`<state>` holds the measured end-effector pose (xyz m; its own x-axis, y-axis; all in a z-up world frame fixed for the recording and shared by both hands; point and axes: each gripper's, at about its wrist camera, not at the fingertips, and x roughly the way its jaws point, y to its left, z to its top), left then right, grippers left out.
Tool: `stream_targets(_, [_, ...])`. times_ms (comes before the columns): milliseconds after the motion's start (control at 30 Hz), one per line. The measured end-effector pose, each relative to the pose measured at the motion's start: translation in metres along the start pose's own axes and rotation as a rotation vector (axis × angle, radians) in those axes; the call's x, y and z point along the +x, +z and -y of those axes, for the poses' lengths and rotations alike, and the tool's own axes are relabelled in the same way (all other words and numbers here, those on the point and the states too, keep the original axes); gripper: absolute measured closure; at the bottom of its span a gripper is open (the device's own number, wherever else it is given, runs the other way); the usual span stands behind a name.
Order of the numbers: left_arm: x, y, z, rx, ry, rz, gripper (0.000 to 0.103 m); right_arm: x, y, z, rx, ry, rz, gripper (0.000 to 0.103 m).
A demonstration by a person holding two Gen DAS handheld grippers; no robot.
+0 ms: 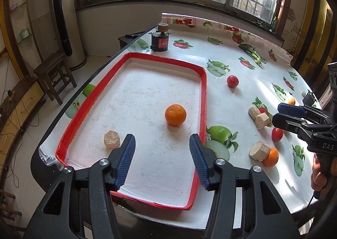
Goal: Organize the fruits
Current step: 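Withdraw both tools from the tray back over the table items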
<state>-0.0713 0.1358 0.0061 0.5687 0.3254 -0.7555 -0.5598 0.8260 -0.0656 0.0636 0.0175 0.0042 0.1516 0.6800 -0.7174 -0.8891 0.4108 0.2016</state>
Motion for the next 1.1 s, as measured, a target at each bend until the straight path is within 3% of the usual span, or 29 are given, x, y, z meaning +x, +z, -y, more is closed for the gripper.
stream_targets(800, [0.006,-0.010,0.090,0.143,-0.142,-0.040,0.051,-0.066,-0.067,0.094,0.175,-0.168,0.009,0.037])
stream_targets(1100, [0.025,-0.022,0.119,0.187,-0.184,-0.098,0.051,-0.081,-0.084,0.116,0.228,-0.210,0.011,0.037])
